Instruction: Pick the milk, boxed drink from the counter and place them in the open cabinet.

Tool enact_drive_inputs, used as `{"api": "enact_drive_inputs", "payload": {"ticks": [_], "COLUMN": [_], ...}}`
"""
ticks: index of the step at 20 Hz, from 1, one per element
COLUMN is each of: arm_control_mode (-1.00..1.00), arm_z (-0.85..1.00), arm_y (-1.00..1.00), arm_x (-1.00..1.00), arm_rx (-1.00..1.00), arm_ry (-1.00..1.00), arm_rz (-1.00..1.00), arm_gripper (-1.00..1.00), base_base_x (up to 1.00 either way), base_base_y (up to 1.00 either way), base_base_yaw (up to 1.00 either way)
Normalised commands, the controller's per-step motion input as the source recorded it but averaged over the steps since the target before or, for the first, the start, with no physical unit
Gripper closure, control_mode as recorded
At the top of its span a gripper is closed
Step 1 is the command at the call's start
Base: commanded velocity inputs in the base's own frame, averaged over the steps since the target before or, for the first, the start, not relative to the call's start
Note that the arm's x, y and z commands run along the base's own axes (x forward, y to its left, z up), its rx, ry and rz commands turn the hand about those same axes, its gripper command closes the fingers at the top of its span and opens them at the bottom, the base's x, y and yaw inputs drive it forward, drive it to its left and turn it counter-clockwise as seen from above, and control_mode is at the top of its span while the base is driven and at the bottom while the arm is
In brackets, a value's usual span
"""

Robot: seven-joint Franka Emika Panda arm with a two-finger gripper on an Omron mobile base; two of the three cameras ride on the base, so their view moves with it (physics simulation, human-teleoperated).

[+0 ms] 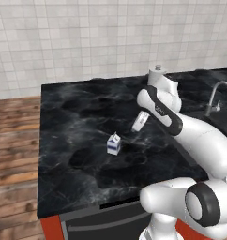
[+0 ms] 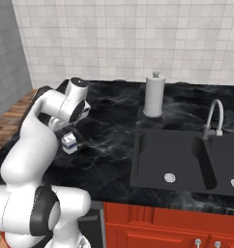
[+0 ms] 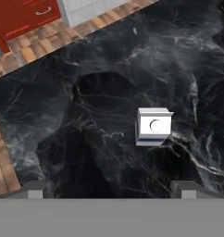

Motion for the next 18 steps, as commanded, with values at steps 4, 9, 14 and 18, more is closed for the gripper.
{"api": "enact_drive_inputs", "payload": {"ticks": [4, 9, 14, 18], "arm_control_mode": [-1.00, -1.00, -1.00, -1.00], "arm_z": [-0.38, -0.38, -0.35, -0.39], "arm_y": [0.14, 0.07, 0.04, 0.02], "arm_x": [0.01, 0.07, 0.21, 0.27], "arm_rx": [-0.07, -0.05, 0.00, 0.00], "arm_ry": [0.00, 0.00, 0.00, 0.00], "arm_rz": [0.00, 0.00, 0.00, 0.00], "arm_gripper": [-1.00, -1.00, -1.00, -1.00], "base_base_x": [0.00, 0.00, 0.00, 0.00], "base_base_y": [0.00, 0.00, 0.00, 0.00], "base_base_yaw": [0.00, 0.00, 0.00, 0.00]}}
